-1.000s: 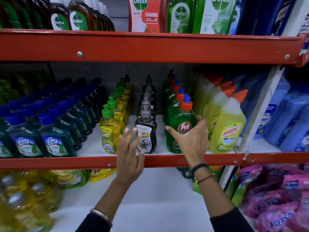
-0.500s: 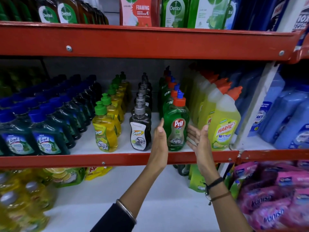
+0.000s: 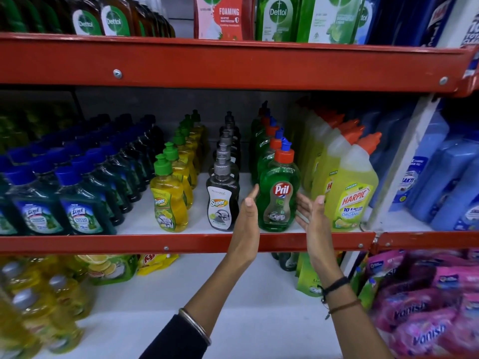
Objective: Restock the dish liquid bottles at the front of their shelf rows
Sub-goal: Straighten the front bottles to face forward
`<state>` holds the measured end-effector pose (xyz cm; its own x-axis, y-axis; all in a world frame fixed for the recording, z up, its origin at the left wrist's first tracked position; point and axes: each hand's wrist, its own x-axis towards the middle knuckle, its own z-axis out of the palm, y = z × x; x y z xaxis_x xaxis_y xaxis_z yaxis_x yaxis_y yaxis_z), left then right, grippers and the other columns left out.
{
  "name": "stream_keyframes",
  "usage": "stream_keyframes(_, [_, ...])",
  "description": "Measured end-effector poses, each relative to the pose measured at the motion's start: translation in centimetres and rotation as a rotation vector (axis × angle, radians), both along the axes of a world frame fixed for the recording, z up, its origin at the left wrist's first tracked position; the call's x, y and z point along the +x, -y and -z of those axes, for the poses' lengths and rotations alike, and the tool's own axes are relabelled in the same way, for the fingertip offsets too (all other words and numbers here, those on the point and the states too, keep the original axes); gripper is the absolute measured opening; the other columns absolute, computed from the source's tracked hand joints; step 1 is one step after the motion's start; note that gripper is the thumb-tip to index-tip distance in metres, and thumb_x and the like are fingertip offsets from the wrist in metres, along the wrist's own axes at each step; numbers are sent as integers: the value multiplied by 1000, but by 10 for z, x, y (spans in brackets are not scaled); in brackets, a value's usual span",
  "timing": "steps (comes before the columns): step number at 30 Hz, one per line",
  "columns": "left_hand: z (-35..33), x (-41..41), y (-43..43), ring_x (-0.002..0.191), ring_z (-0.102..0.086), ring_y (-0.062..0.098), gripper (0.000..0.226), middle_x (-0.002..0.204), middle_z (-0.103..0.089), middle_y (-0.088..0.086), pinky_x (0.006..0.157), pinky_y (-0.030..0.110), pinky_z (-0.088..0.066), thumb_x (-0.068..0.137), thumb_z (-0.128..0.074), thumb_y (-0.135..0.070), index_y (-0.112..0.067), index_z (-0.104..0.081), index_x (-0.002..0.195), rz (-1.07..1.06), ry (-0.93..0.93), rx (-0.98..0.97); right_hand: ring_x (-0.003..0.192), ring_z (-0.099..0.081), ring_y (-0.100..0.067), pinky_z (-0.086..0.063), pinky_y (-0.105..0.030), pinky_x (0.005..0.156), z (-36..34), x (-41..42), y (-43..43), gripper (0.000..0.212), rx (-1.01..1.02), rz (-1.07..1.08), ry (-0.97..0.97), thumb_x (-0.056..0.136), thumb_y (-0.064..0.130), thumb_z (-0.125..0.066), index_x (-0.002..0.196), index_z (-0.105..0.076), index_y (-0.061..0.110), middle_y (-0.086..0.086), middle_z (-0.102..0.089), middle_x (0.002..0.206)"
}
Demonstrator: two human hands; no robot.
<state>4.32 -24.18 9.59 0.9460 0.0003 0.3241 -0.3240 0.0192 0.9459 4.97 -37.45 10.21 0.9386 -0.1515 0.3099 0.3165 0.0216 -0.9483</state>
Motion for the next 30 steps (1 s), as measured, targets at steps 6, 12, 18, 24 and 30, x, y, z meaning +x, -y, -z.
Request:
stream_keyframes(6, [2, -27, -20, 127, -47, 8, 61, 127, -54, -22, 106, 23, -36, 94, -23, -68, -25, -54, 124, -428, 408, -78, 123, -52, -15, -40, -25, 102, 19, -24, -36, 63, 6, 106, 239, 80, 78, -31, 117, -58, 35, -1, -58, 127])
stream_keyframes(12, [-4, -4, -55, 138, -35, 6, 75, 147, -41, -7, 117, 40, -30, 79, -16, -87, -43, -37, 136, -447, 175, -82, 141, -29, -4, -23, -41, 119, 24, -29, -86, 73, -96, -213, 94, 72, 87, -28, 133, -36, 46, 8, -35, 152])
stream_keyframes(18, [-10, -4, -78, 137, -39, 10, 71, 145, -43, -15, 114, 36, -34, 63, -10, -98, -68, -34, 123, -236, 61, 56, 140, -20, 5, -16, -31, 121, 13, -21, -107, 110, -125, -273, 18, 60, 95, -23, 148, -21, 29, 19, -22, 152])
stream_keyframes(24, [-9, -12, -93, 143, -32, 19, 65, 154, -36, -6, 116, 56, -27, 55, -8, -102, -80, -34, 111, -197, 0, 85, 139, -29, -5, -17, -42, 121, 10, -11, -102, 109, -29, -267, -35, 59, 96, -21, 141, -36, 28, 12, -35, 148])
stream_keyframes(30, [-8, -12, -94, 144, -31, 18, 63, 154, -35, -7, 116, 57, -27, 57, -7, -101, -81, -32, 111, -177, -11, 105, 116, -41, 17, -35, -4, 96, 4, -10, -99, 120, 39, -290, 5, 51, 98, -28, 140, -39, 18, 11, -42, 140])
